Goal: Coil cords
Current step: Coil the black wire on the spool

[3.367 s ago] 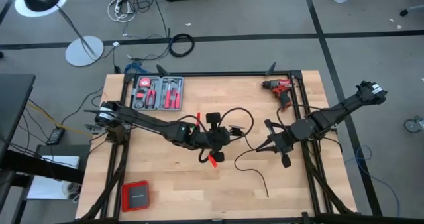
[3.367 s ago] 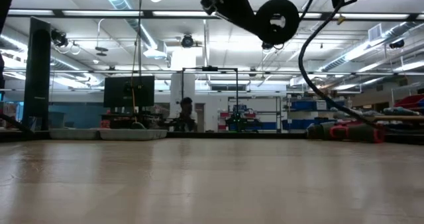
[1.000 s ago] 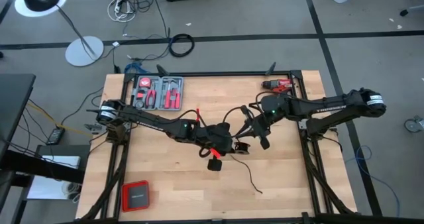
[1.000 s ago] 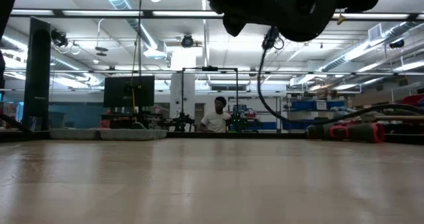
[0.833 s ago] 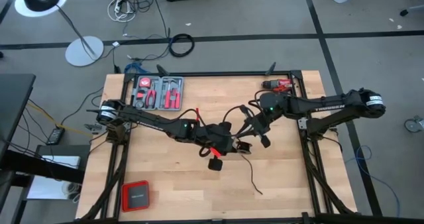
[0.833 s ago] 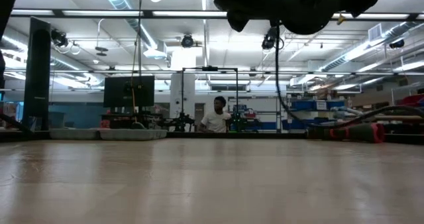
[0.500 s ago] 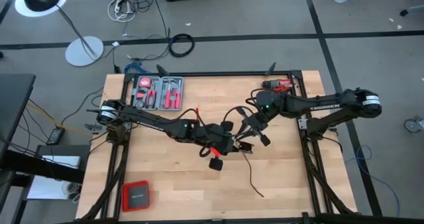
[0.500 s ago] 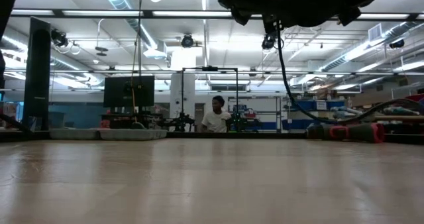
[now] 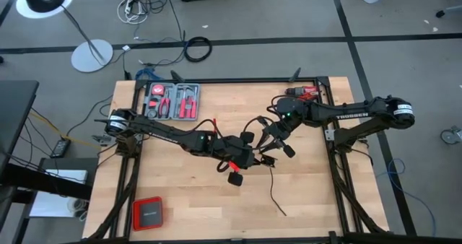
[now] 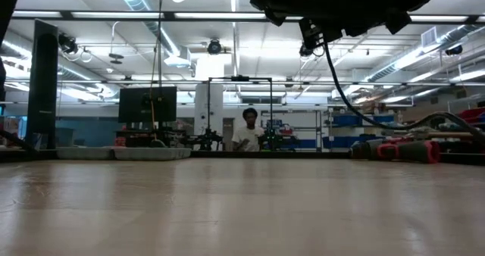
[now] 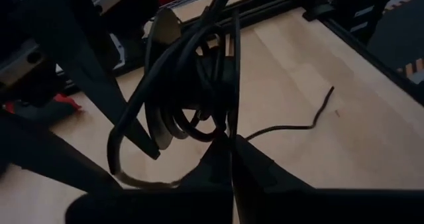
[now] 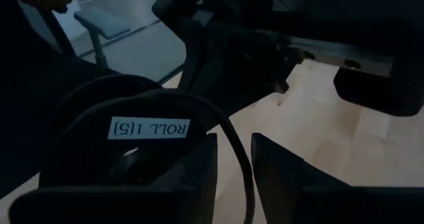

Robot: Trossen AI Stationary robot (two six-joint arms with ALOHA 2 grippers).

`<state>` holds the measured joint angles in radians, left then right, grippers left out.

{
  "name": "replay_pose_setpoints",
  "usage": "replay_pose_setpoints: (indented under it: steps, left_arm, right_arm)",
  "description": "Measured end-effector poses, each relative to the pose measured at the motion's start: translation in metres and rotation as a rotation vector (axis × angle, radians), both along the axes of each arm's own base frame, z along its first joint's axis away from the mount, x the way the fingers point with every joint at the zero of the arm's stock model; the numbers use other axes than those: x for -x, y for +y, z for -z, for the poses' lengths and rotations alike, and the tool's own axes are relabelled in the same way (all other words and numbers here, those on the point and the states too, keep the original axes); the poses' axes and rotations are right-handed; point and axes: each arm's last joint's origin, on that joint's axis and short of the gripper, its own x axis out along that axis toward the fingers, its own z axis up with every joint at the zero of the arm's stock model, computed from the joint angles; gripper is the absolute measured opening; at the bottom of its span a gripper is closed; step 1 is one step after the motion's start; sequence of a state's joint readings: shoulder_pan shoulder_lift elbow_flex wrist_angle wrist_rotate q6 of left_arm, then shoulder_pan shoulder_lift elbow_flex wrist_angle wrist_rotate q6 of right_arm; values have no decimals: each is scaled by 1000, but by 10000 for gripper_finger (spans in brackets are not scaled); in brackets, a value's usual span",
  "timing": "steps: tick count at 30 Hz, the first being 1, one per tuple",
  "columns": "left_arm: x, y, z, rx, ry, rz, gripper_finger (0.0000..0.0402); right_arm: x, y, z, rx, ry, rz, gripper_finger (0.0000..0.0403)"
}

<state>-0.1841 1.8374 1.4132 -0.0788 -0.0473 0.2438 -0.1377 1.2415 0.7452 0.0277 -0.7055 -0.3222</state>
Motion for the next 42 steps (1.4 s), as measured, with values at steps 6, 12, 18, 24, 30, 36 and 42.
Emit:
replay_pose_setpoints:
  steps: [6, 12, 18, 24, 30, 36, 42]
  left_arm:
    - [0, 0, -1, -24, -12, 5, 0]
    - [-1, 0, -2, -62, -28, 26, 0]
    - [-2, 1, -3, -160, -51, 9, 0]
    - [-2, 2, -4, -223, -62, -21, 0]
    - [-4, 4, -11, -244, -84, -60, 0]
    - [-7, 5, -22, -240, -115, -65, 0]
    - [-8, 6, -27, -233, -137, -78, 0]
  right_arm:
    - [1, -5, -1, -23, -1, -13, 92]
    - [1, -10, -3, -48, -29, -38, 91]
    - [4, -17, -4, -116, -4, -57, 90]
    - [7, -24, -3, -157, 30, -49, 90]
    - [15, -32, -13, -208, 20, -21, 89]
    - [20, -34, -19, -260, 43, -33, 89]
    - [33, -35, -32, -241, -3, -8, 89]
